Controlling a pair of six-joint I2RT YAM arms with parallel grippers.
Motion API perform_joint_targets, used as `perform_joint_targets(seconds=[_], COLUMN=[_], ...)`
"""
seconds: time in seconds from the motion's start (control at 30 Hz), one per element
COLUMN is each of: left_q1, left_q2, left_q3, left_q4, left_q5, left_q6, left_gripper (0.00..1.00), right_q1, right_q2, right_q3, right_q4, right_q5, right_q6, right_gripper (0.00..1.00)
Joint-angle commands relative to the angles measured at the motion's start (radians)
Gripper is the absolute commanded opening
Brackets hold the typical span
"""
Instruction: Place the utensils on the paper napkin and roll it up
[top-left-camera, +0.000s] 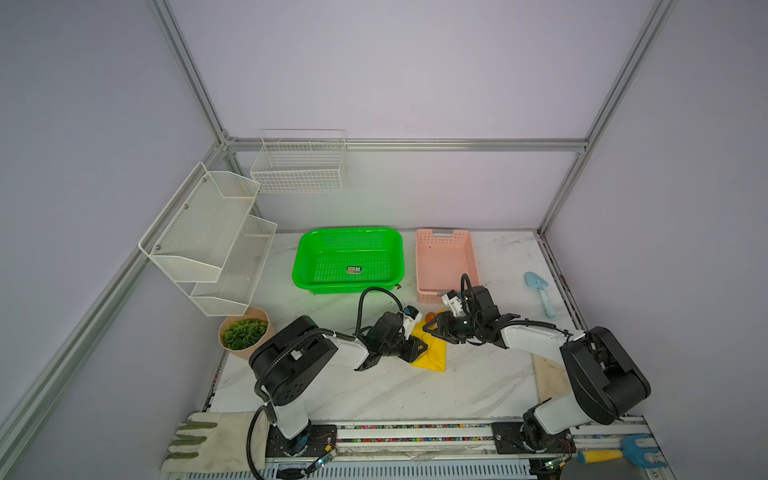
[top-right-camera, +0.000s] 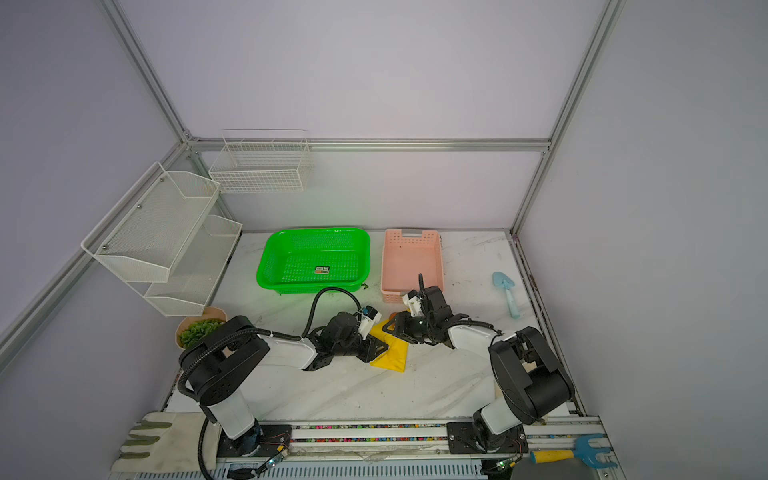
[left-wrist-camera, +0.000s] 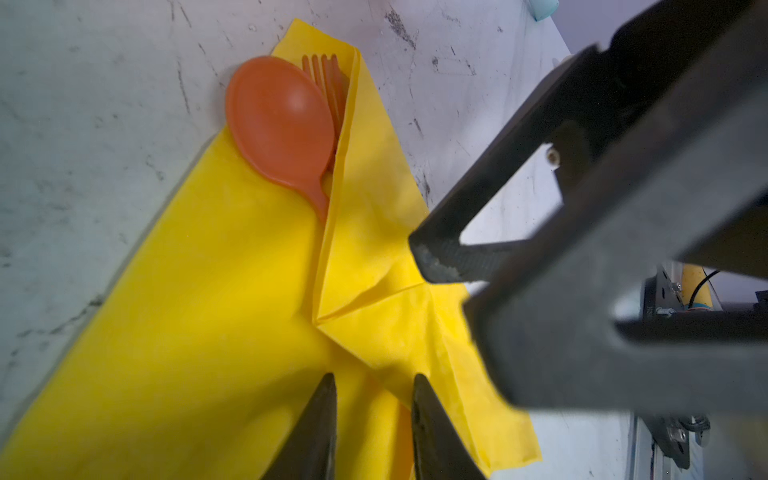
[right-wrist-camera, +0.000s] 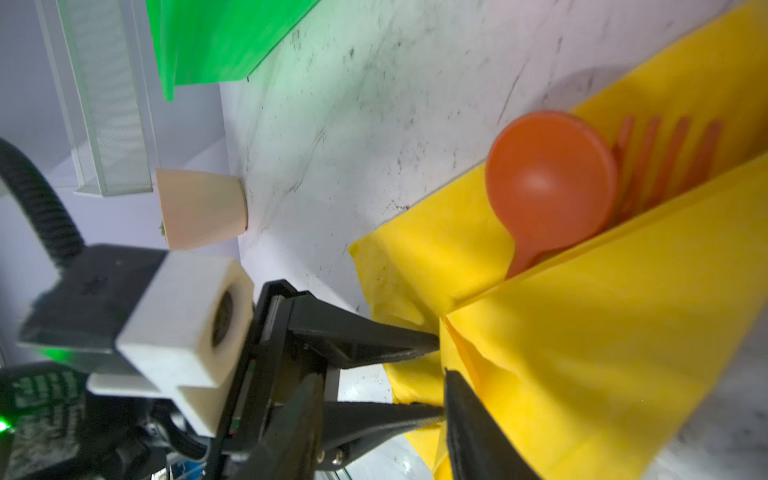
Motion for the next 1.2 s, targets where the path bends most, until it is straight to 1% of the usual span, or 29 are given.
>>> perform_joint_targets(seconds=[0.0,0.03,0.13,0.2,0.5,0.83,0.97,1.17], left_q1=[0.007,0.008,0.007,0.007,0.007,0.009,0.008,0.009], left_q2=[-0.008,-0.009,-0.011,-0.014,-0.039,-0.119,-0.108,-0.069], left_q3=[0.043,0.043,0.042,0.041,0.035,0.039,0.060,0.089], left_q4=[0.002,0.000,0.001,0.000,0.005,0.006,0.004,-0.007], left_q5=[-0.005,-0.005,0.001,0.003,0.015,0.027,0.052,0.037], left_q6=[0.020,0.021,0.021,0.021,0.021,0.003,-0.011,-0.024], left_gripper=[0.31,0.31,0.31,0.31,0.32,0.48,0.53,0.56], right_q1=[-0.003,-0.003,-0.003,-0.003,-0.003,0.000,0.003,0.005], right_q2=[-0.030,-0.023,0.028,0.060,0.083,0.116,0.113,0.107], right_q3=[0.031,0.030,0.029,0.034,0.041,0.021,0.024,0.025], right_q4=[-0.073,-0.077,-0.082,-0.082,-0.081,-0.048,-0.051,-0.053], right_q5=[0.101,0.118,0.121,0.120,0.169,0.157,0.155,0.150], right_q6=[-0.021,-0.028,-0.066,-0.079,-0.091,-0.083,-0.083,-0.082], right_gripper=[0.31,0.25,0.15,0.13,0.12,0.13,0.13,0.13])
